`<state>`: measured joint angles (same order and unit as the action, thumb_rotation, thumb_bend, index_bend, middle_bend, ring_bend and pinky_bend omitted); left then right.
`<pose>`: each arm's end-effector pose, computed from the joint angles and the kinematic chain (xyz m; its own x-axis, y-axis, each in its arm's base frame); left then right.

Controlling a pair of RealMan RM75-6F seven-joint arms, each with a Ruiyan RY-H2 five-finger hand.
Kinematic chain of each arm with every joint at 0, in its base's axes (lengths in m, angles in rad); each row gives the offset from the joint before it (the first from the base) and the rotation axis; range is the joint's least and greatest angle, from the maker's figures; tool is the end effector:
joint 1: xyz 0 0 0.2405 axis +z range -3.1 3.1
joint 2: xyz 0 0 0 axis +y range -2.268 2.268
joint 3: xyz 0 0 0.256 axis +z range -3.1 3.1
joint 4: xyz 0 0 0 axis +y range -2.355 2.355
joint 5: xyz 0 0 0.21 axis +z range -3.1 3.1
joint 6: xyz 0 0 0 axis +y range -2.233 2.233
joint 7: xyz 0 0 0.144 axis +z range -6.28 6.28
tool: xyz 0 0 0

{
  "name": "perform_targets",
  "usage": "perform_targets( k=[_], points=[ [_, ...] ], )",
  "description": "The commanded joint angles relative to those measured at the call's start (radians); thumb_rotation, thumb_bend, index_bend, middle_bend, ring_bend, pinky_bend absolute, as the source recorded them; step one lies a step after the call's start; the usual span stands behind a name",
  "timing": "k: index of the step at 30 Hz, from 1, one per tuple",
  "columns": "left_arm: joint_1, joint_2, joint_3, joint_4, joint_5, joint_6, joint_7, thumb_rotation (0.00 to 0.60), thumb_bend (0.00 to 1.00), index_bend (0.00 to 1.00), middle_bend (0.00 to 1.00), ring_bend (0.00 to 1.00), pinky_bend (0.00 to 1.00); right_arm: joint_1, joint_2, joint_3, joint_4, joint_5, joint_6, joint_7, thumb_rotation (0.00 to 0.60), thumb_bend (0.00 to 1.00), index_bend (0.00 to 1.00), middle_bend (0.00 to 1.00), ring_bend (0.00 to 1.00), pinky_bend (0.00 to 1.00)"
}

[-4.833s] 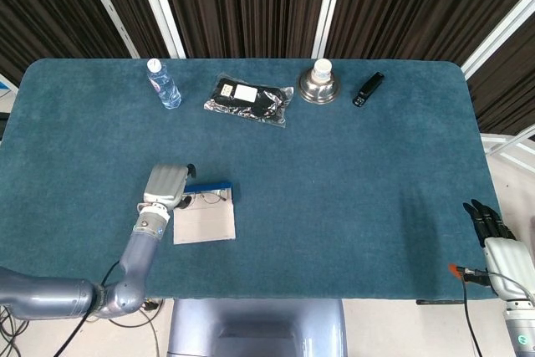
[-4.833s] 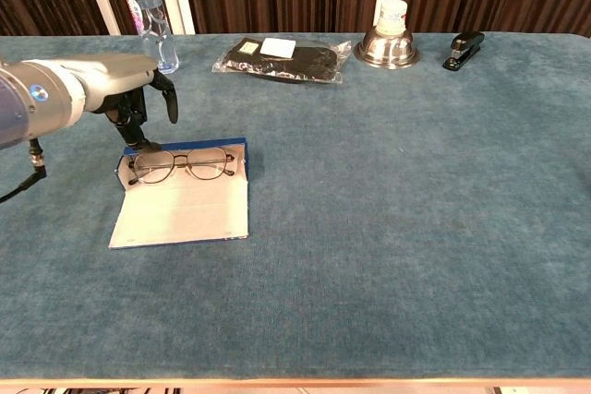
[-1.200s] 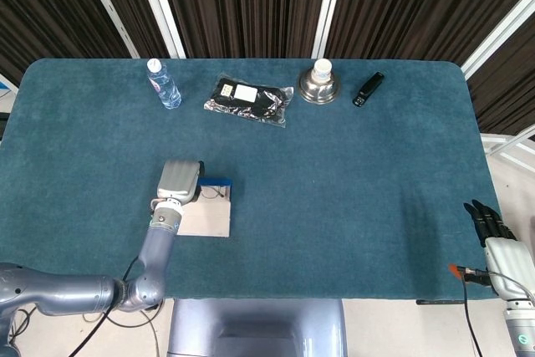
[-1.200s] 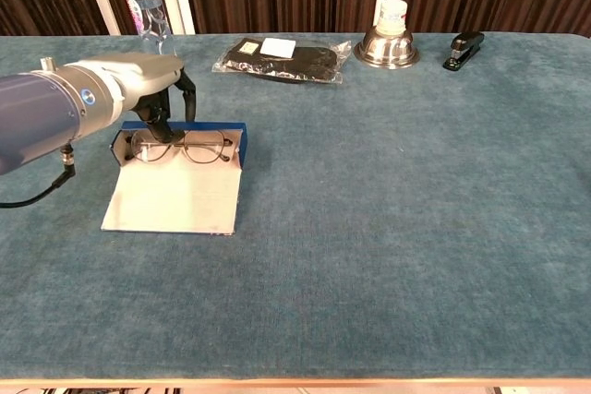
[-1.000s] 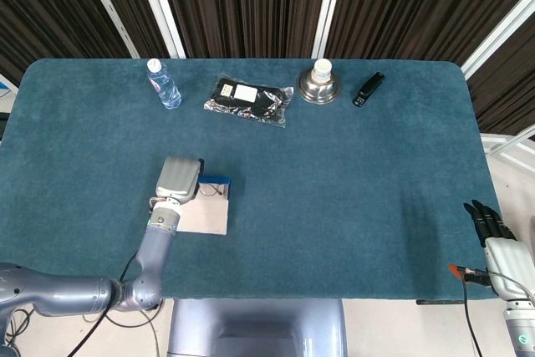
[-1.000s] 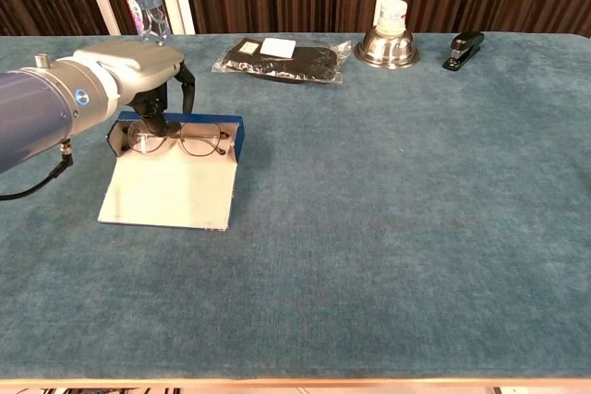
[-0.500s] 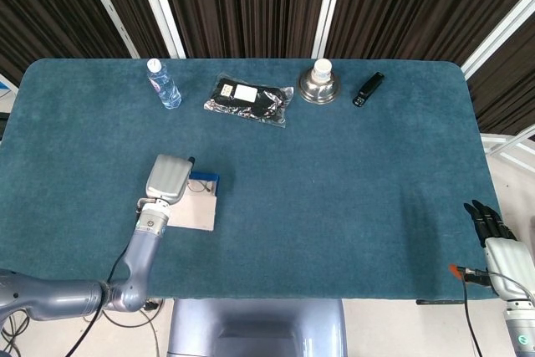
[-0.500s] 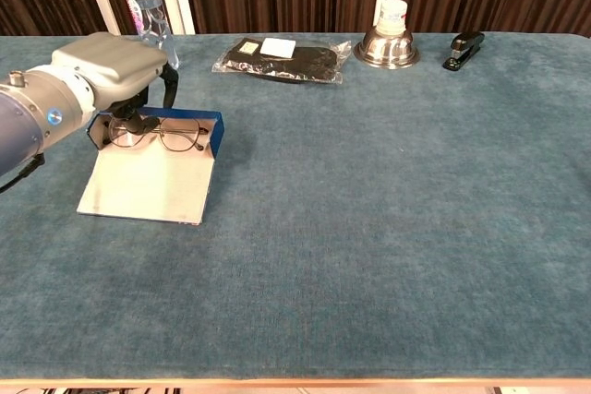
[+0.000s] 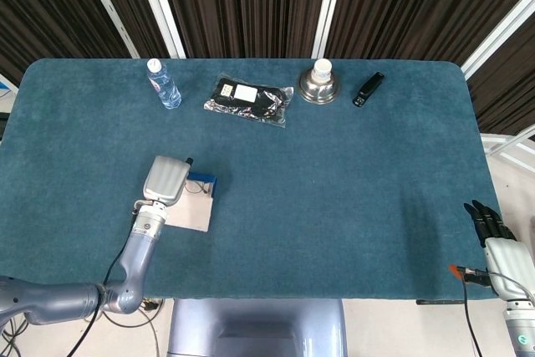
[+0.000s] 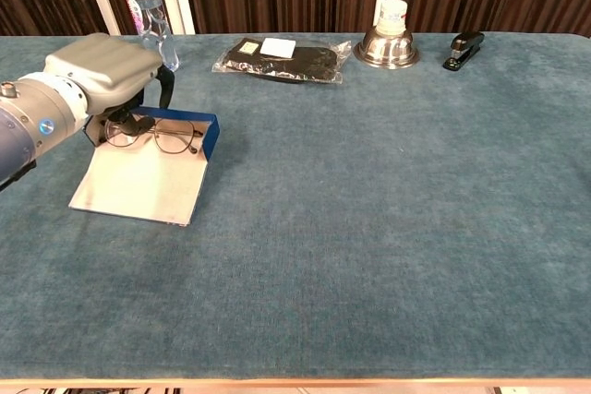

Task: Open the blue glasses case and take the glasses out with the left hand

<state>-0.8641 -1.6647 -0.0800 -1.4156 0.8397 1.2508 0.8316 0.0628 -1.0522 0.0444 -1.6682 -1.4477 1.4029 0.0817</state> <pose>-0.1437 0.3539 -0.0239 0.7463 0.0556 0.6633 0.6543 -0.2437 -0.7159 -0.3206 -0.1716 0.1665 0.3185 -0.0923 0.9434 -0.9431 0.0689 0.3252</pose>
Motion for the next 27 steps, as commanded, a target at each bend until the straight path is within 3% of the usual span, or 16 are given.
perform_targets(
  k=[1,17,27],
  points=[
    [0.004,0.002,-0.009,-0.003,0.004,0.001,0.003,0.600,0.40,0.53,1.00,1.00,1.00,0.000,0.000,0.000,0.000,0.000,0.000,0.000,0.600,0.12,0.00,0.00,0.00,0.21],
    [0.035,-0.002,-0.051,0.002,0.068,0.019,-0.023,0.600,0.40,0.54,1.00,1.00,1.00,0.000,-0.001,0.001,-0.001,0.002,0.000,-0.002,0.600,0.12,0.00,0.00,0.00,0.21],
    [0.053,-0.019,-0.048,0.025,0.064,-0.003,-0.009,0.600,0.40,0.53,1.00,1.00,1.00,-0.001,0.000,0.001,-0.001,0.002,0.001,-0.003,0.600,0.12,0.00,0.00,0.00,0.21]
  ],
)
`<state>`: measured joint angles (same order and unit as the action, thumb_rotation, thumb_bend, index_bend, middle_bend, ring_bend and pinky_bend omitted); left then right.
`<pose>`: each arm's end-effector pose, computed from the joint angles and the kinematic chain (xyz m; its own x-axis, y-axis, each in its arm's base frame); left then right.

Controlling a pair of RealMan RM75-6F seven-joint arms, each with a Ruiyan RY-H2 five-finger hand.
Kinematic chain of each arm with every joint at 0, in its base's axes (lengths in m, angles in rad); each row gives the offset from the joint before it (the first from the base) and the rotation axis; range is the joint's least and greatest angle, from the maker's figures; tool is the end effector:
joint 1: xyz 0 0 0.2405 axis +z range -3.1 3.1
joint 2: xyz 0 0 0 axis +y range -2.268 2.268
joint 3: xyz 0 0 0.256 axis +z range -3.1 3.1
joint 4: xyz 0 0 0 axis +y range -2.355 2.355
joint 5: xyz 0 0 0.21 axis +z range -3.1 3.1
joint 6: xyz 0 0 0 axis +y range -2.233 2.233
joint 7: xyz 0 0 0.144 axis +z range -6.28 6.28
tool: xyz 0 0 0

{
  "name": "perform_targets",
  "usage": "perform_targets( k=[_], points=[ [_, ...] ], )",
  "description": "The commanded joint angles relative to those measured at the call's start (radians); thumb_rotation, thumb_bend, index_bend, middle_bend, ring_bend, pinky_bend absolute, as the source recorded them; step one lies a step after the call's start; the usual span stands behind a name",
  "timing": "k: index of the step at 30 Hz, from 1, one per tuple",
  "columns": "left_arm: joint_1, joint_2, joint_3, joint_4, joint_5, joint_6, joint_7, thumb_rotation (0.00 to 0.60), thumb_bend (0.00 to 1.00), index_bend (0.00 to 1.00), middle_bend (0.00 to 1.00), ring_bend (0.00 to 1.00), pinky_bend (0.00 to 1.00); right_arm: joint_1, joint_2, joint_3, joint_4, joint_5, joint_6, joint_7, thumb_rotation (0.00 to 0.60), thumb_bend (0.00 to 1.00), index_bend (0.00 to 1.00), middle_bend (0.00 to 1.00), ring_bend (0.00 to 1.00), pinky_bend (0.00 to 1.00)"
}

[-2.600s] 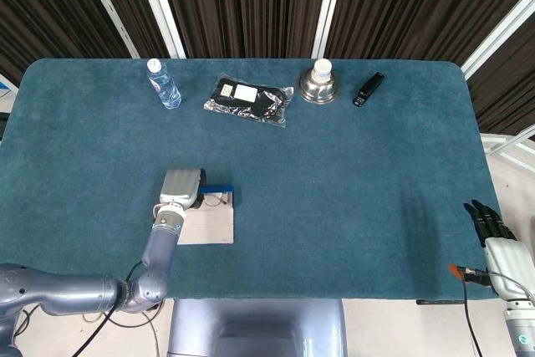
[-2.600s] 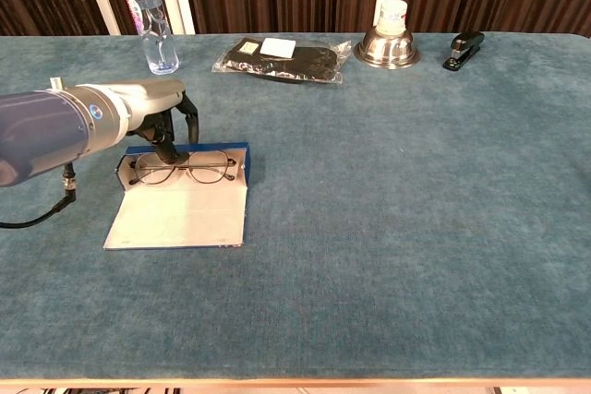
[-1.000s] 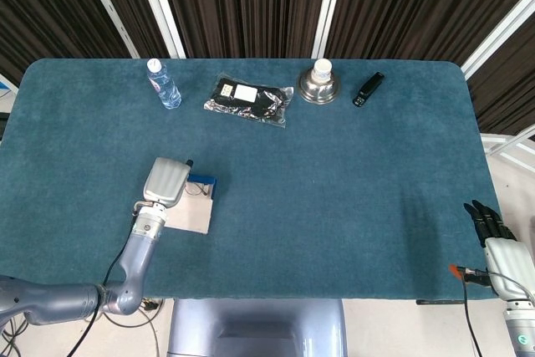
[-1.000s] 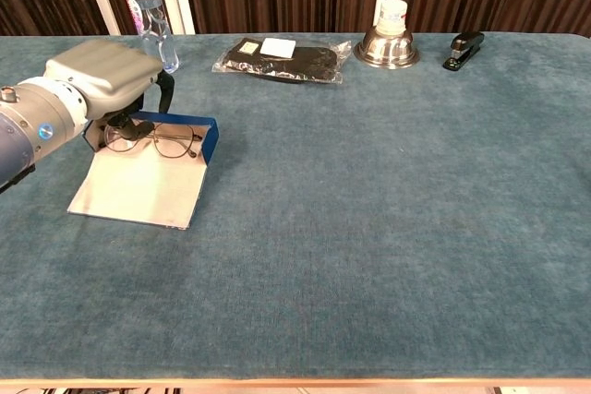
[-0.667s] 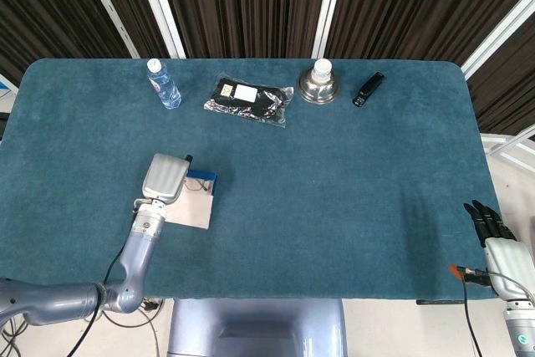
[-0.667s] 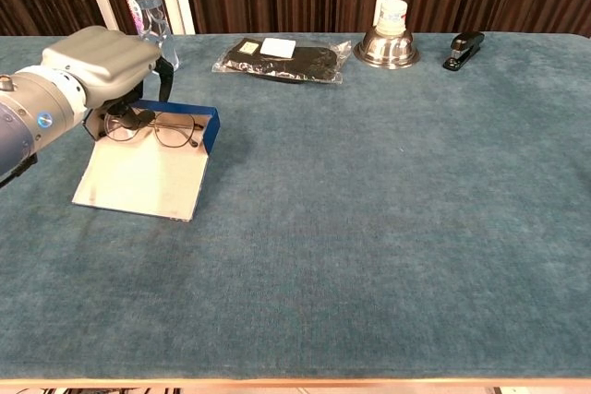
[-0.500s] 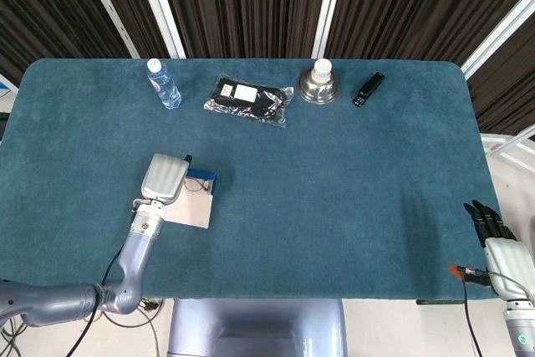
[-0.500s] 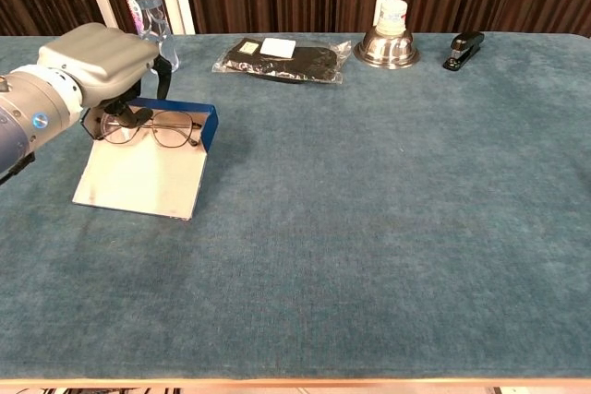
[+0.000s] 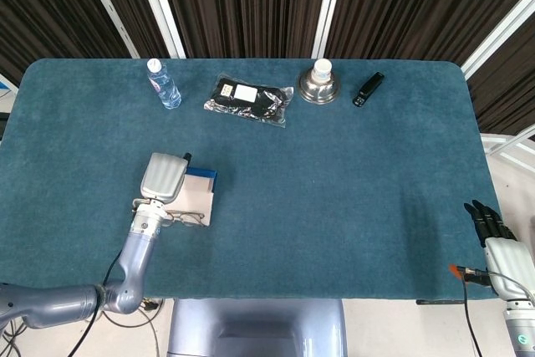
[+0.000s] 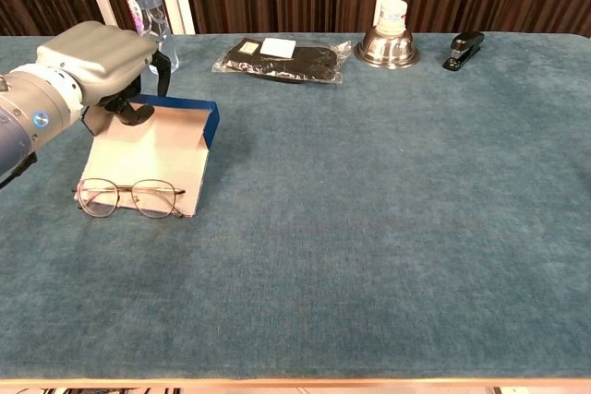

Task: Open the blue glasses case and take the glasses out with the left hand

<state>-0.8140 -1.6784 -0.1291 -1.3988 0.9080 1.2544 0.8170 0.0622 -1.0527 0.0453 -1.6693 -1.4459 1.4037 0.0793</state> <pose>-0.1449 0.3537 -0.0201 0.7188 0.0233 0.6948 0.6814 -0.2217 -0.6975 -0.3205 -0.1716 0.1666 0.3191 -0.0910 0.9434 -0.9428 0.0707 0.3257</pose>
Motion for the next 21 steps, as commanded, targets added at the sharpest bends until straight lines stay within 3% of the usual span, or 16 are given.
perform_targets(
  k=[1,14,21],
  points=[
    [0.004,-0.008,0.003,0.015,-0.007,-0.011,0.009,0.600,0.40,0.53,1.00,1.00,1.00,0.000,0.000,0.000,0.000,0.000,0.000,0.000,0.600,0.12,0.00,0.00,0.00,0.21],
    [0.000,-0.064,-0.040,0.134,-0.043,-0.058,0.013,0.600,0.40,0.53,1.00,1.00,1.00,0.001,-0.001,0.000,0.002,0.002,-0.003,0.000,0.600,0.12,0.00,0.00,0.00,0.21],
    [-0.024,-0.112,-0.086,0.220,-0.082,-0.101,0.018,0.600,0.39,0.47,1.00,1.00,1.00,0.000,-0.001,0.000,0.001,0.002,-0.001,-0.002,0.600,0.12,0.00,0.00,0.00,0.21]
  ],
)
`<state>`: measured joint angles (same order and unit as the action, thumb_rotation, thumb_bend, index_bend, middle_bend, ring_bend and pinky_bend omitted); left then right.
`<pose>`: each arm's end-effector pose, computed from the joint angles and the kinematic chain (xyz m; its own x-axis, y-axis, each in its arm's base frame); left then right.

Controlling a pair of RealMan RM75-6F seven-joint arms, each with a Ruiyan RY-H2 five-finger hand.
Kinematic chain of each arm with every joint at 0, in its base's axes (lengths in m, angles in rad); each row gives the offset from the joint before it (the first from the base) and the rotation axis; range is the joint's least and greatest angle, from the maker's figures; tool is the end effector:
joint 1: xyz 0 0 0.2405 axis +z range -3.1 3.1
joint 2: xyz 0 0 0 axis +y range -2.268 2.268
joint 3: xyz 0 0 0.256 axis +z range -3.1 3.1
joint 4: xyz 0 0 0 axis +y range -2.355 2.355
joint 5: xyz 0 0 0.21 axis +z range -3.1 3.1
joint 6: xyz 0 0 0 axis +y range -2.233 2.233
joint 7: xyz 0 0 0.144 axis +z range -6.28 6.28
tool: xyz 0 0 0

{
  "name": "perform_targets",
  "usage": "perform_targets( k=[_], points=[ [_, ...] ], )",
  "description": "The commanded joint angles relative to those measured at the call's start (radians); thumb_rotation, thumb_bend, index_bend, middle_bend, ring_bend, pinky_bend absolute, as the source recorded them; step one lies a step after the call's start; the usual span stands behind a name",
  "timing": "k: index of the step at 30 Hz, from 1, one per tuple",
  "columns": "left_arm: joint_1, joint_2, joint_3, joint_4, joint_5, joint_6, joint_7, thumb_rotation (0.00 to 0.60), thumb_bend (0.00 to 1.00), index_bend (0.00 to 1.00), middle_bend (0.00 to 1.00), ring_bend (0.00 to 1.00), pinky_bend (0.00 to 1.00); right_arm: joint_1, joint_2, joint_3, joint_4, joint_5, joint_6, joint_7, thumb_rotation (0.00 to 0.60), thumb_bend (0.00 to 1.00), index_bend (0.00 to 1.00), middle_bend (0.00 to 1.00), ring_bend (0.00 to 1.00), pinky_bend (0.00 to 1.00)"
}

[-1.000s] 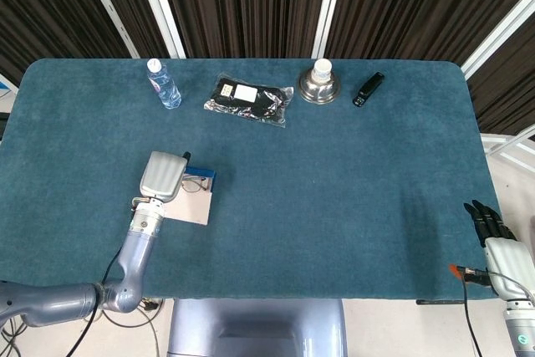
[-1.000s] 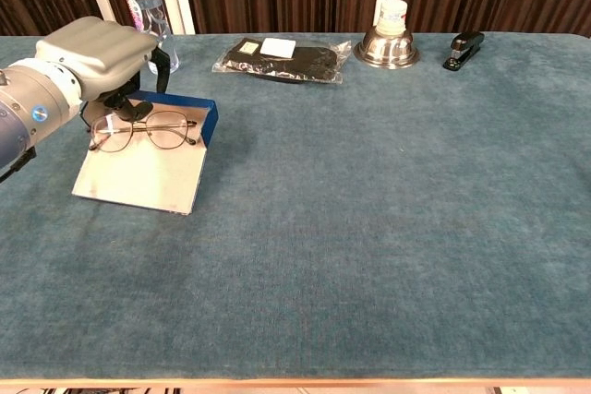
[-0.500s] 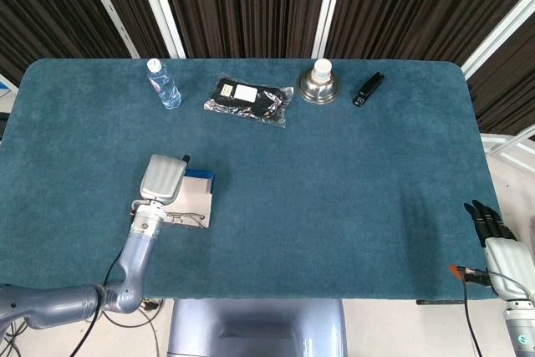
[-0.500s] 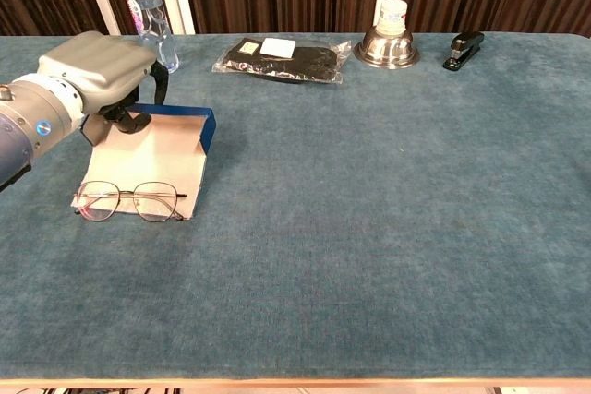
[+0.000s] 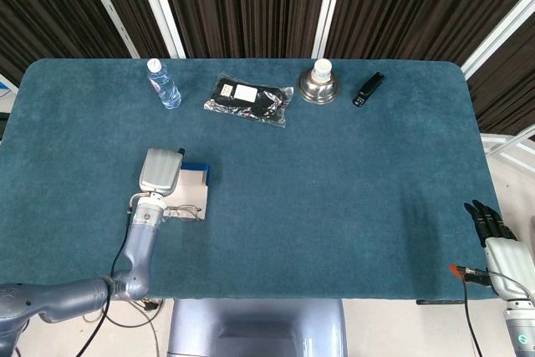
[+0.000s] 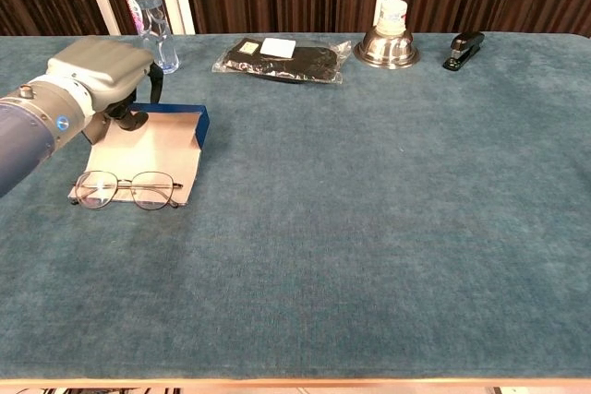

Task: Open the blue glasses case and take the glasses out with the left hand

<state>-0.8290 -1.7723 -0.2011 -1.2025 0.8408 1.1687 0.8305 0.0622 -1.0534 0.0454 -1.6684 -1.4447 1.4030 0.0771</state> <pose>-0.1582 0.3799 -0.0351 0.7338 0.0672 0.6761 0.6779 -0.1382 -0.7220 -0.3209 -0.1716 0.1664 0.3211 -0.0916 0.9426 -0.9420 0.0718 0.3278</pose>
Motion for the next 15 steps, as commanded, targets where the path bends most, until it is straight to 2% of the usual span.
perform_targets(
  k=[1,5,7,12,15],
  points=[
    [-0.011,-0.024,-0.015,0.031,-0.019,-0.019,0.008,0.600,0.37,0.44,1.00,1.00,1.00,0.000,0.000,0.000,0.000,0.001,-0.001,0.000,0.600,0.12,0.00,0.00,0.00,0.21],
    [-0.010,-0.040,-0.024,0.044,-0.037,-0.027,0.017,0.600,0.19,0.32,1.00,0.99,1.00,0.000,0.001,0.001,0.001,0.002,-0.001,0.003,0.600,0.12,0.00,0.00,0.00,0.21],
    [-0.006,-0.038,-0.026,0.036,-0.038,-0.021,0.021,0.600,0.14,0.28,1.00,0.98,1.00,0.000,0.001,0.001,0.001,0.002,-0.001,0.005,0.600,0.12,0.00,0.00,0.00,0.21],
    [0.011,-0.005,-0.042,-0.022,-0.021,0.007,-0.007,0.600,0.13,0.26,1.00,0.98,1.00,0.000,0.001,0.001,0.002,0.000,-0.001,0.006,0.600,0.12,0.00,0.00,0.00,0.21],
    [0.031,0.037,-0.046,-0.091,0.009,0.032,-0.041,0.600,0.13,0.30,1.00,0.98,1.00,0.000,0.001,0.000,0.002,-0.001,0.000,0.006,0.600,0.12,0.00,0.00,0.00,0.21]
  ],
)
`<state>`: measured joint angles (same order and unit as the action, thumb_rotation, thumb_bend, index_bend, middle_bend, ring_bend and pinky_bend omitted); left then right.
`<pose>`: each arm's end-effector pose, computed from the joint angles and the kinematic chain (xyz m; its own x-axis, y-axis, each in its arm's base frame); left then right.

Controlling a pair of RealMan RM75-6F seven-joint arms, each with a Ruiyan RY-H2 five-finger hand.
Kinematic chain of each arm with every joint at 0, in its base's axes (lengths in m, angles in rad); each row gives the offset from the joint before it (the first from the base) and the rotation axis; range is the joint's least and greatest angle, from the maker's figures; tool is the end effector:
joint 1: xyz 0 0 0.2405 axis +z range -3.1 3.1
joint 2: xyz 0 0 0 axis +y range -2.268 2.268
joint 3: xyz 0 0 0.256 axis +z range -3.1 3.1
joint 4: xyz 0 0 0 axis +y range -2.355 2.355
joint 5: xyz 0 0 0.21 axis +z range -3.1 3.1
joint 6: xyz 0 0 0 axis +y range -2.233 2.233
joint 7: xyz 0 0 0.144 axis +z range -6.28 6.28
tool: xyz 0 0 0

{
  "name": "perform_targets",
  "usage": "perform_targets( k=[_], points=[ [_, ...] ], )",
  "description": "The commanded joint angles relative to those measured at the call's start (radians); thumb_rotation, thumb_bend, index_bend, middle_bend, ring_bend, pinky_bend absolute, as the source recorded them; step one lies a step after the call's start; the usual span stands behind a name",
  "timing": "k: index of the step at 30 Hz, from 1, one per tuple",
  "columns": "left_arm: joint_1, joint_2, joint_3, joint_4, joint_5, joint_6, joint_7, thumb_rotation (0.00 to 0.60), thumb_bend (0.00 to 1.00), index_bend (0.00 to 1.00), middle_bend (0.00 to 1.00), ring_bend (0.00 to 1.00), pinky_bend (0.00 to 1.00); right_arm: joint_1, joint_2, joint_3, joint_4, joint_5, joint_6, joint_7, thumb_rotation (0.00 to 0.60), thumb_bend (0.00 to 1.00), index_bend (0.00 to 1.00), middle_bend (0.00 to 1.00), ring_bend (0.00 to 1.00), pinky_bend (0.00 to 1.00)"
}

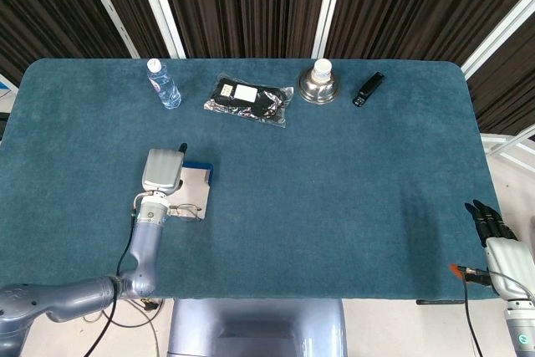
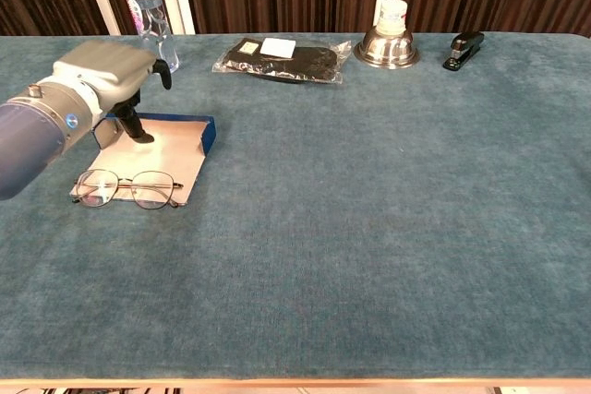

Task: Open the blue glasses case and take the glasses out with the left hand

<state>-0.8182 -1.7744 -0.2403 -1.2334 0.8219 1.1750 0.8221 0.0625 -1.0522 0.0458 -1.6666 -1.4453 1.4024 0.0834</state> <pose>-0.1536 0.3791 -0.0335 0.6864 0.0838 0.7224 0.7269 -0.1100 -0.6779 -0.3212 -0.1718 0.1670 0.3180 -0.0911 0.9437 -0.9431 0.0716 0.3247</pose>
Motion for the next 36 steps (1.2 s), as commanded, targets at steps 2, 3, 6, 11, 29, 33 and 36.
perform_targets(
  k=[2,3,6,11,29,33,36],
  points=[
    [0.043,0.077,-0.009,-0.133,0.051,0.052,-0.065,0.600,0.13,0.34,1.00,0.98,1.00,0.000,0.000,0.000,0.000,-0.002,0.002,0.001,0.600,0.12,0.00,0.00,0.00,0.21],
    [0.060,0.101,-0.006,-0.182,0.065,0.068,-0.083,0.600,0.13,0.36,1.00,0.99,1.00,-0.001,0.000,0.000,0.000,-0.003,0.003,0.001,0.600,0.12,0.00,0.00,0.00,0.21],
    [0.101,0.166,0.023,-0.296,0.094,0.096,-0.100,0.600,0.17,0.41,1.00,1.00,1.00,-0.001,0.000,-0.001,0.000,-0.005,0.003,0.000,0.600,0.12,0.00,0.00,0.00,0.21],
    [0.157,0.252,0.081,-0.451,0.110,0.112,-0.103,0.600,0.22,0.47,1.00,1.00,1.00,-0.001,0.000,-0.002,-0.001,-0.009,0.005,-0.002,0.600,0.12,0.00,0.00,0.00,0.21],
    [0.151,0.229,0.097,-0.514,-0.121,0.068,-0.006,0.600,0.34,0.50,1.00,1.00,1.00,-0.001,0.003,-0.003,-0.003,-0.007,0.002,0.006,0.600,0.12,0.00,0.00,0.00,0.21],
    [0.140,0.202,0.086,-0.491,-0.152,0.069,0.003,0.600,0.35,0.50,1.00,1.00,1.00,0.000,0.003,-0.002,-0.003,-0.007,0.001,0.007,0.600,0.12,0.00,0.00,0.00,0.21],
    [0.134,0.190,0.082,-0.478,-0.159,0.069,0.006,0.600,0.36,0.50,1.00,1.00,1.00,0.000,0.004,-0.002,-0.004,-0.007,0.001,0.008,0.600,0.12,0.00,0.00,0.00,0.21]
  ],
)
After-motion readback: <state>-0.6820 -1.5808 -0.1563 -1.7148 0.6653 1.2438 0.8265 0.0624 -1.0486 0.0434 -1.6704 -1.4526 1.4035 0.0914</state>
